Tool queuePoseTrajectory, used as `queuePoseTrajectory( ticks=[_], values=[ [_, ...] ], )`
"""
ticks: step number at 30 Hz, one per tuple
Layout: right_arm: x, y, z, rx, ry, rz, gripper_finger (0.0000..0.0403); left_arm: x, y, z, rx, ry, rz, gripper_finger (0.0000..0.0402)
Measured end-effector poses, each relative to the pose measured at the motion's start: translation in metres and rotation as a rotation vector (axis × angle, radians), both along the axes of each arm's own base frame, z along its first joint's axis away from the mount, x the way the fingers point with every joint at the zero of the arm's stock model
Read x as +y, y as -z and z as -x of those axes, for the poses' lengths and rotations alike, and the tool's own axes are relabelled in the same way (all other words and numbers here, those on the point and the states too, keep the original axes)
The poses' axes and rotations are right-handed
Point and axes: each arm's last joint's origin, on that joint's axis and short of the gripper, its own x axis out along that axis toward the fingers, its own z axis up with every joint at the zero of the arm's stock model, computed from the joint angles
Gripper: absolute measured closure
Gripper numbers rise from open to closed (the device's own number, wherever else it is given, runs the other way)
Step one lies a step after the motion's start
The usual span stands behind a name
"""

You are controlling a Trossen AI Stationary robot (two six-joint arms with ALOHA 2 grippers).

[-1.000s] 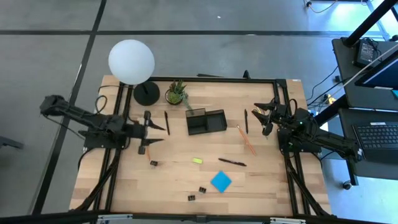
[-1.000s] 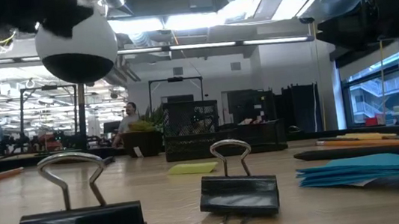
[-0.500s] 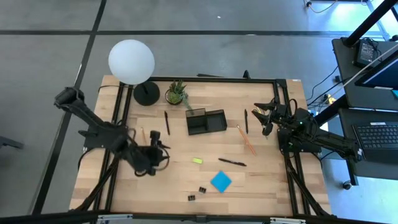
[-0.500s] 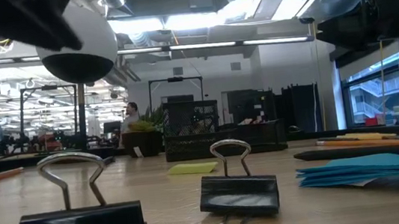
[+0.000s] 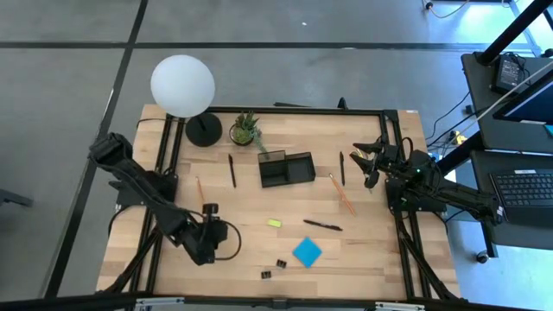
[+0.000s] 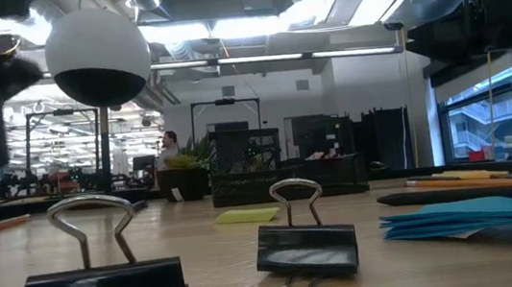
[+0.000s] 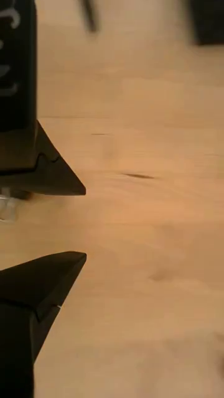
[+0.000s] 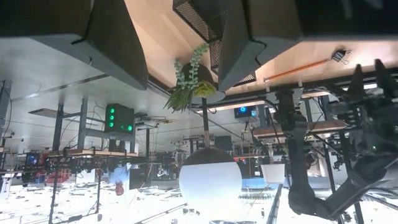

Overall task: Pick and place office supplies into organizer
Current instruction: Put the top left black binder clip into the desk organizer

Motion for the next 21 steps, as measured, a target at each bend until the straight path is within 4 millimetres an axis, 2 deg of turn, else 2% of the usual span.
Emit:
queuePoseTrajectory(
  ticks=[7, 21],
  values=[
    [0.0, -0.001, 0.0, -0.009, 0.002, 0.013, 0.0203, 0.001, 0.022, 0.006, 0.214, -0.007, -0.021, 0.0249],
    [0.0, -0.003, 0.0, -0.006, 0.009, 0.065, 0.0203, 0.006, 0.023, 0.012, 0.297, -0.017, -0.053, 0.0249]
  ],
)
